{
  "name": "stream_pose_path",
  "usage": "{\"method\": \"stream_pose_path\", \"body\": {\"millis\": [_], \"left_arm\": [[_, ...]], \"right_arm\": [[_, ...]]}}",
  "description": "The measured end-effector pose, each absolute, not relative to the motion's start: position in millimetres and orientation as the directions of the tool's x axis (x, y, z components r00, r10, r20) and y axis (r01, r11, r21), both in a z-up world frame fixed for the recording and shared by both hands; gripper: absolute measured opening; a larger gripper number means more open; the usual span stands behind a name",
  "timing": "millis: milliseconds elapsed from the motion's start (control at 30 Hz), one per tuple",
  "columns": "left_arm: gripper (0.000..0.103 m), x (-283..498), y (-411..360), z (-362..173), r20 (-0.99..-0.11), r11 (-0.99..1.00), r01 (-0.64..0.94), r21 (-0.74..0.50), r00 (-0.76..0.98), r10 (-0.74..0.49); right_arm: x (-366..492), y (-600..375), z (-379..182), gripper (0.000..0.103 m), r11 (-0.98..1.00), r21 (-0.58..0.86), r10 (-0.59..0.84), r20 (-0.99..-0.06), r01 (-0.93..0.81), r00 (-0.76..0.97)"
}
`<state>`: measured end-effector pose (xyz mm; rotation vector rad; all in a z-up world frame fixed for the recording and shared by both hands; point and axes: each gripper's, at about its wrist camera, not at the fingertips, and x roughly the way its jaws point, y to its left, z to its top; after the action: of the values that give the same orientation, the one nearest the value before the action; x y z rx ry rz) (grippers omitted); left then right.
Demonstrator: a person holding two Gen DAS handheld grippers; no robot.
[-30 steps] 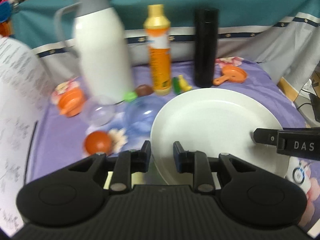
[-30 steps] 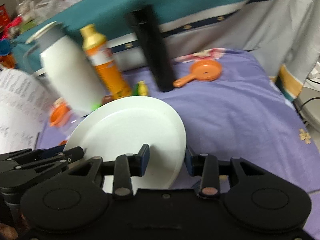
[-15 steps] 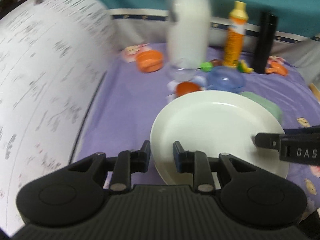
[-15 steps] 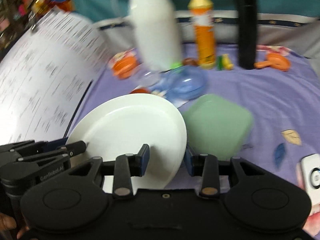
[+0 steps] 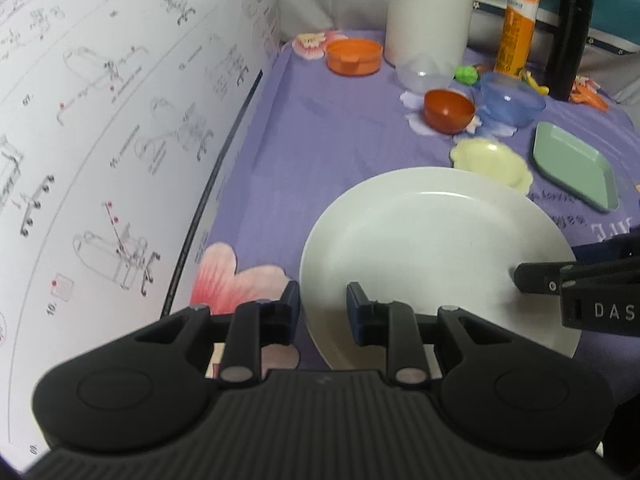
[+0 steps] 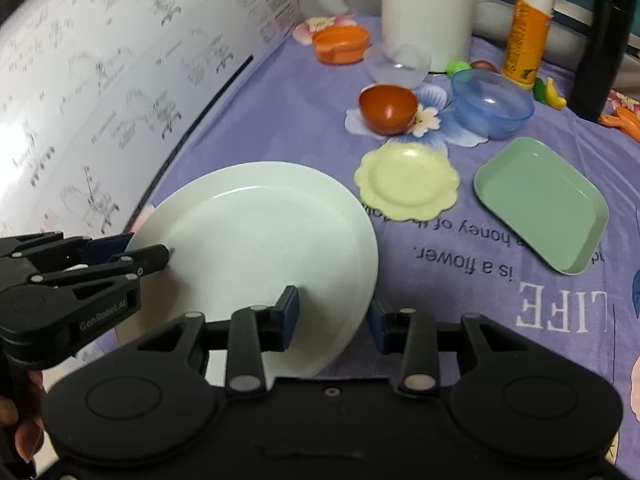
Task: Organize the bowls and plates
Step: 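Carry the white plate with both grippers beside the booklet, lower it, open both, then move both grippers over to the green square tray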
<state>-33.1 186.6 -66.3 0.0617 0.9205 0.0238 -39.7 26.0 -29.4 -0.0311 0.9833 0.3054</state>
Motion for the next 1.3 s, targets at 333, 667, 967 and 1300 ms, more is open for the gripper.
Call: {"method": "stream_pose_path", "body": {"millis": [333,667,967,1300], "left_arm": [[0.035,-31,191,-88,-0.822,0.999,0.002,0.054,0.568,0.043],[0.101,-32,182,-82,-0.789,0.997,-0.007,0.075,0.611,0.064],[0.103,-20,153,-58,-0.74,0.995,0.027,0.097,0.67,0.054],[0.103,1,104,-54,-0.74,0.991,0.106,0.076,0.672,-0.015]], "right_arm": [[-29,33,-56,0.039,0.949,0.102,0.233,-0.864,-0.298,0.447],[-24,6,-62,0.103,0.941,0.193,0.299,-0.858,-0.278,0.418],[-22,-36,-52,0.103,0.951,0.228,0.301,-0.837,-0.207,0.457],[-19,-82,-52,0.103,0.969,0.224,0.246,-0.835,-0.104,0.492]]}}
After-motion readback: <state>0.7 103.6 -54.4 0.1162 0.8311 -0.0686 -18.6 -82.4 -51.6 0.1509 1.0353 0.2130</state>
